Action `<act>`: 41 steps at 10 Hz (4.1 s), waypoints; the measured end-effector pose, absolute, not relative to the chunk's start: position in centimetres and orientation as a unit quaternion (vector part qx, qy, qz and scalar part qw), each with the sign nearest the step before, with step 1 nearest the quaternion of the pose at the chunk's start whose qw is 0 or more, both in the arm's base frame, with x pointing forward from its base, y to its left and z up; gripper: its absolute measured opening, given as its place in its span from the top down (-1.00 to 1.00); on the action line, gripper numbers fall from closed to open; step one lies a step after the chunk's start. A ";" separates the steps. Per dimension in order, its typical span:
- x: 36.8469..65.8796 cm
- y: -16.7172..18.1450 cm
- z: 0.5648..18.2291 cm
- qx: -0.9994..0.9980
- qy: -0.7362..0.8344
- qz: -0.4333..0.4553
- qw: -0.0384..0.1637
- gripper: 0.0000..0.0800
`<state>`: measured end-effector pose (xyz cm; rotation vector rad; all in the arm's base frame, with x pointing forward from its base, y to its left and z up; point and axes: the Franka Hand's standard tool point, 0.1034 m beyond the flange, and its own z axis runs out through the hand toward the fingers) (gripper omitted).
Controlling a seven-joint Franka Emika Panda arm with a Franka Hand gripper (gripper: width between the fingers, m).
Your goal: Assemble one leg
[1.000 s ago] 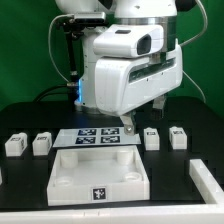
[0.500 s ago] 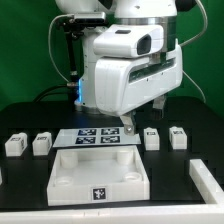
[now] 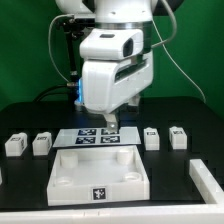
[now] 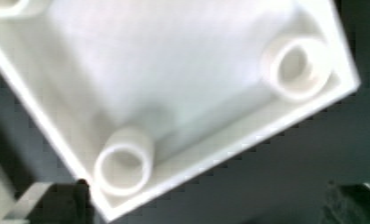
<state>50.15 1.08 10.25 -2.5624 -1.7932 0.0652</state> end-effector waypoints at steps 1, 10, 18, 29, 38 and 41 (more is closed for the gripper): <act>48.7 -0.2 9.3 -0.765 -0.644 0.011 0.004 -0.63; 44.5 -2.1 1.5 -0.700 -0.711 0.031 0.048 -0.63; 44.5 -2.2 1.4 -0.701 -0.711 0.031 0.048 0.84; 50.4 7.0 1.4 -0.728 -0.684 0.001 0.050 0.84; 50.3 6.8 1.3 -0.724 -0.688 0.015 0.055 0.17; 50.3 6.8 1.3 -0.724 -0.687 0.015 0.055 -0.53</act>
Offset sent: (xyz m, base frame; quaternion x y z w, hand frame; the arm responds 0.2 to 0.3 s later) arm -0.0254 -0.0041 -0.0456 -0.0073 0.0266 -0.1717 0.9848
